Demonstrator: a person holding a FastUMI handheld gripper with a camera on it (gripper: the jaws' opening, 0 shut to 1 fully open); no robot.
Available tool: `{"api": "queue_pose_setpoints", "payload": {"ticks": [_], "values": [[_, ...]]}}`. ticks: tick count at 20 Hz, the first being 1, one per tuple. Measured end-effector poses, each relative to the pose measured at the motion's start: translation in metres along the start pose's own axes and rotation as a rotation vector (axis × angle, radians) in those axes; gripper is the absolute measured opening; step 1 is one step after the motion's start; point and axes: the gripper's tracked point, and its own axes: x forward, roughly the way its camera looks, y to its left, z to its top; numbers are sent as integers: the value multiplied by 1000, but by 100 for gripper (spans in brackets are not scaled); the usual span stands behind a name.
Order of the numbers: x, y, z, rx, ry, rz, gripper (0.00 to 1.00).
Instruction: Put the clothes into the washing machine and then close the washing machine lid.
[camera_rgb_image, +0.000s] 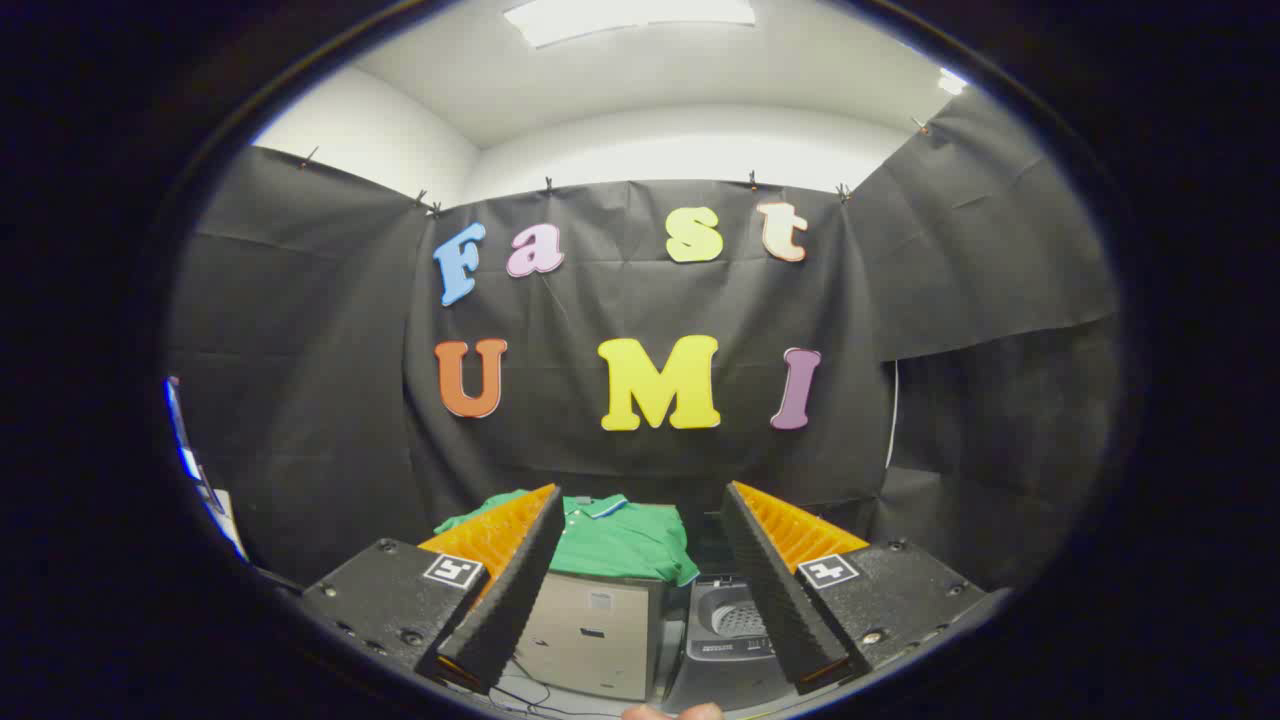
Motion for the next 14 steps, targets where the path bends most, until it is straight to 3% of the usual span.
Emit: {"api": "queue_pose_setpoints", "payload": {"ticks": [14], "values": [[17,31,3,-1,32,-9,99]]}}
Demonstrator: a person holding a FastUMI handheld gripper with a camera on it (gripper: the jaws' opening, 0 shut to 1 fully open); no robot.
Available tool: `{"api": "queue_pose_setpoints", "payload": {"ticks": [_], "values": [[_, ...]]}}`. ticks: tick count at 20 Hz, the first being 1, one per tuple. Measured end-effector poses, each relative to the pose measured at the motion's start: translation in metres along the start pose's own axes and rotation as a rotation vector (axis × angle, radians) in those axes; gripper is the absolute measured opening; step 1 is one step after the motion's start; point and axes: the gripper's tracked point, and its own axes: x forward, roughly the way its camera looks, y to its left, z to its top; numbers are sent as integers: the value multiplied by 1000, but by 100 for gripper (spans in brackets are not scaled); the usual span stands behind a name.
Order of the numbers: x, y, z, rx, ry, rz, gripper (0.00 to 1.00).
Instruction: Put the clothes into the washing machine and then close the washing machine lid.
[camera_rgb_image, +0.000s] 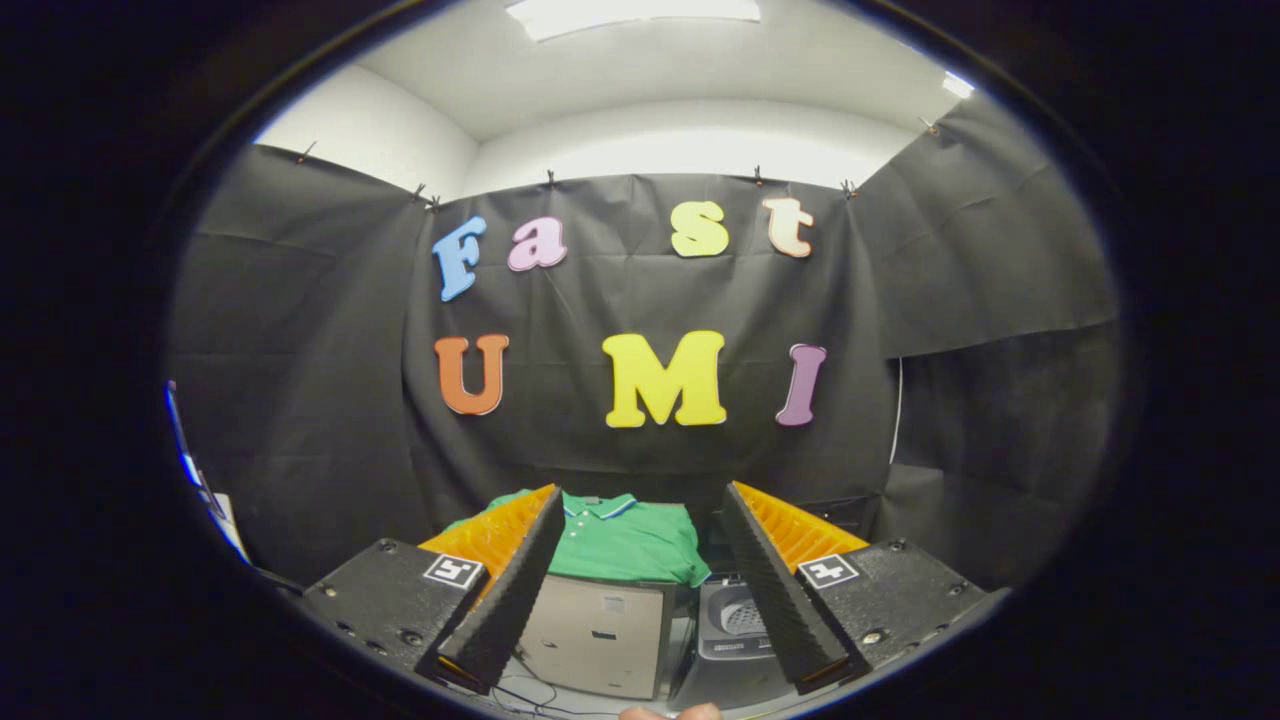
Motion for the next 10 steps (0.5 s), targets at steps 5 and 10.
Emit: {"api": "queue_pose_setpoints", "payload": {"ticks": [5,10], "values": [[29,43,-15,42,96,41,100],[77,83,-21,50,205,98,99]]}}
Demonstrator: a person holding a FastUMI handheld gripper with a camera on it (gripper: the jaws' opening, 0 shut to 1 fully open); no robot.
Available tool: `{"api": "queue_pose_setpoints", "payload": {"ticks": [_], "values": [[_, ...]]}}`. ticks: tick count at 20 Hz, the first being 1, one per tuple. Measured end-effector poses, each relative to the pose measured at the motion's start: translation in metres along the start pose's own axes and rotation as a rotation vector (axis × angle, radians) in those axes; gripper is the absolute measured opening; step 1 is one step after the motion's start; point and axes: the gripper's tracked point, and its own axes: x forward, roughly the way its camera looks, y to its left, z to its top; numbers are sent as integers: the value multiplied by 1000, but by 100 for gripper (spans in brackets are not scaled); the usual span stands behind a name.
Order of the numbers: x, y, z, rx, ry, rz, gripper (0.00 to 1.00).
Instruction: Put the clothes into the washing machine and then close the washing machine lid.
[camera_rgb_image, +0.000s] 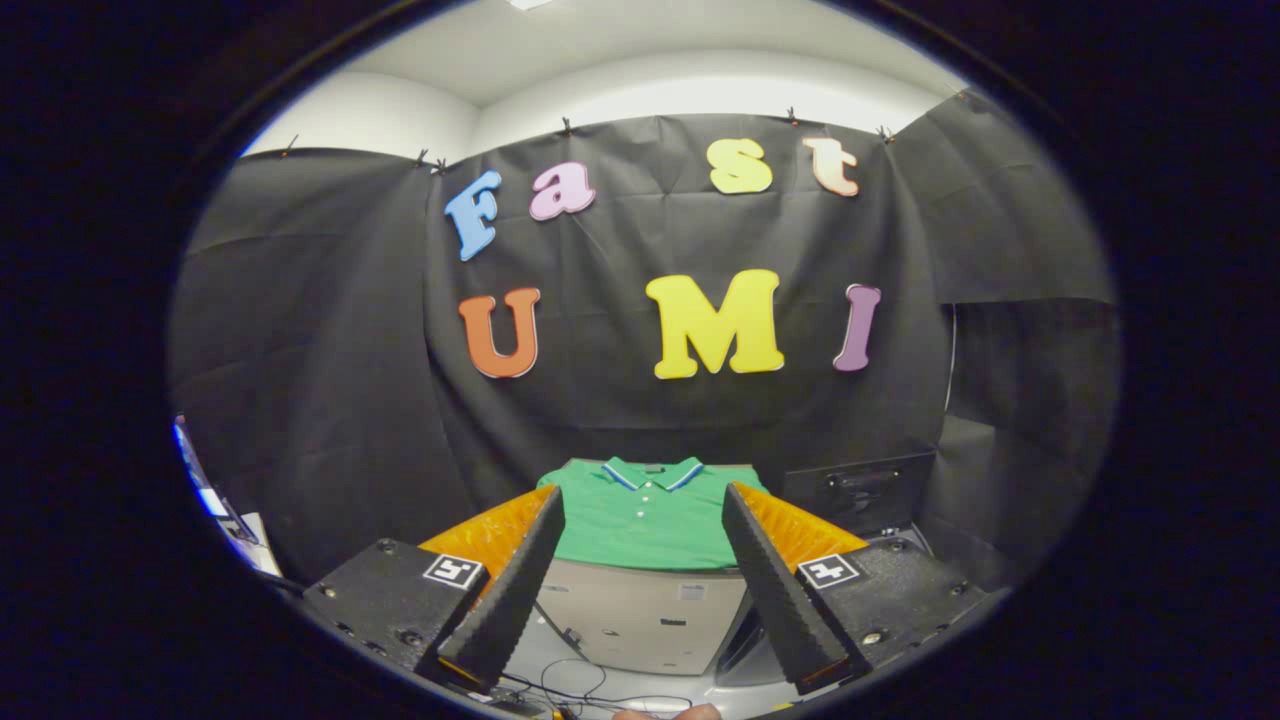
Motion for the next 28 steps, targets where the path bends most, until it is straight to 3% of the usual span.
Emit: {"api": "queue_pose_setpoints", "payload": {"ticks": [7,15,18,24,28], "values": [[113,7,3,-20,173,40,100],[240,4,-44,-40,537,49,100],[278,-4,-65,-77,637,16,100],[316,0,-114,-90,845,-6,99],[315,-3,-138,-94,941,-36,99]]}}
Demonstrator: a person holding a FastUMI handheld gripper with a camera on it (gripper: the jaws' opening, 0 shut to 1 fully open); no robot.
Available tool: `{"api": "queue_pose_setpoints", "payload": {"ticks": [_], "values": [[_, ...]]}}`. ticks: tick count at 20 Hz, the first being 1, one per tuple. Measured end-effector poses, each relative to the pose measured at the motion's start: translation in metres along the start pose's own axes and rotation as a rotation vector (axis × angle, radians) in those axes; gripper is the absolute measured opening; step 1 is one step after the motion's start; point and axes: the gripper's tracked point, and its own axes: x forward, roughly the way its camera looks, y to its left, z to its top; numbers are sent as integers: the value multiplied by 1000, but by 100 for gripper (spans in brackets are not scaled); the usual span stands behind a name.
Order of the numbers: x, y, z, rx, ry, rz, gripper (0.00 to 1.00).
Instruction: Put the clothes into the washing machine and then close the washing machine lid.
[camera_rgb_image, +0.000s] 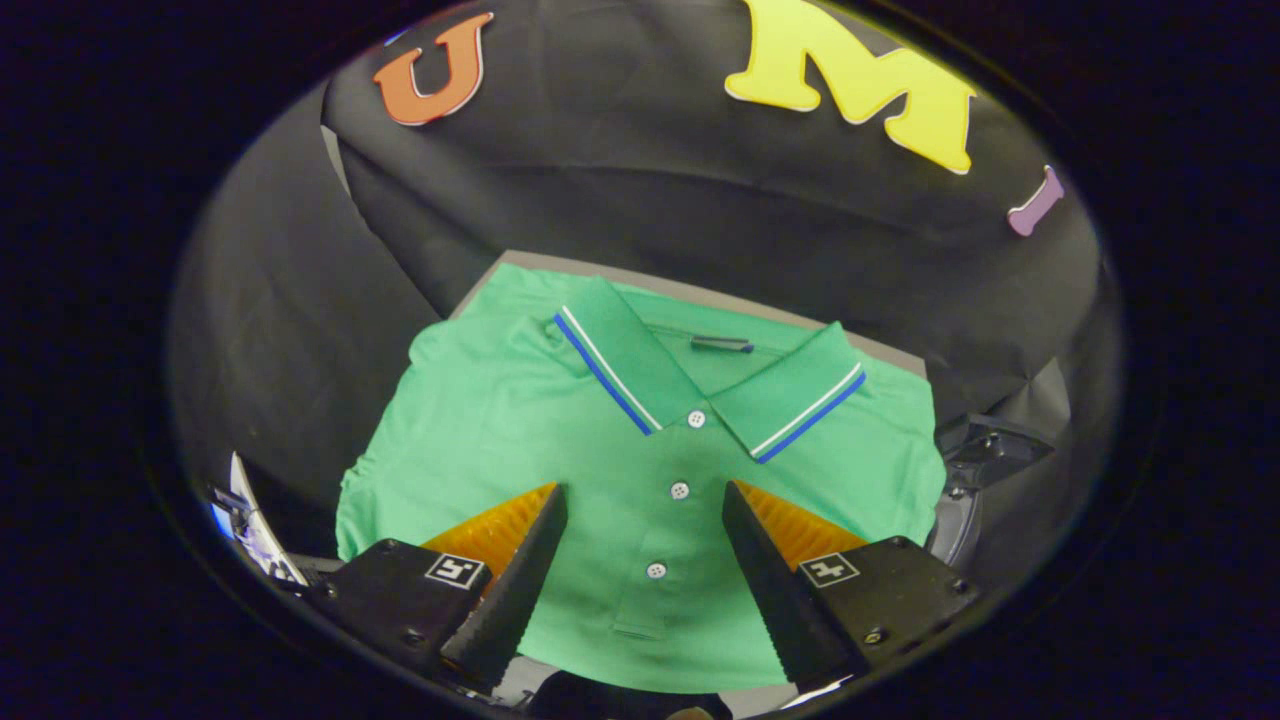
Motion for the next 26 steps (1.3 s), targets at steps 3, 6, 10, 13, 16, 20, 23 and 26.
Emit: {"api": "queue_pose_setpoints", "payload": {"ticks": [3,6,10,13,16,20,23,26], "values": [[1,-2,2,41,-40,-13,99],[-1,-2,-2,52,-39,-13,97],[-2,-9,-5,35,14,-7,84],[-2,-17,-2,49,13,-8,51],[-1,-20,1,40,23,22,23],[-4,-22,1,113,90,110,7],[-9,-23,7,170,113,142,6],[-19,-24,9,161,90,151,6]]}}
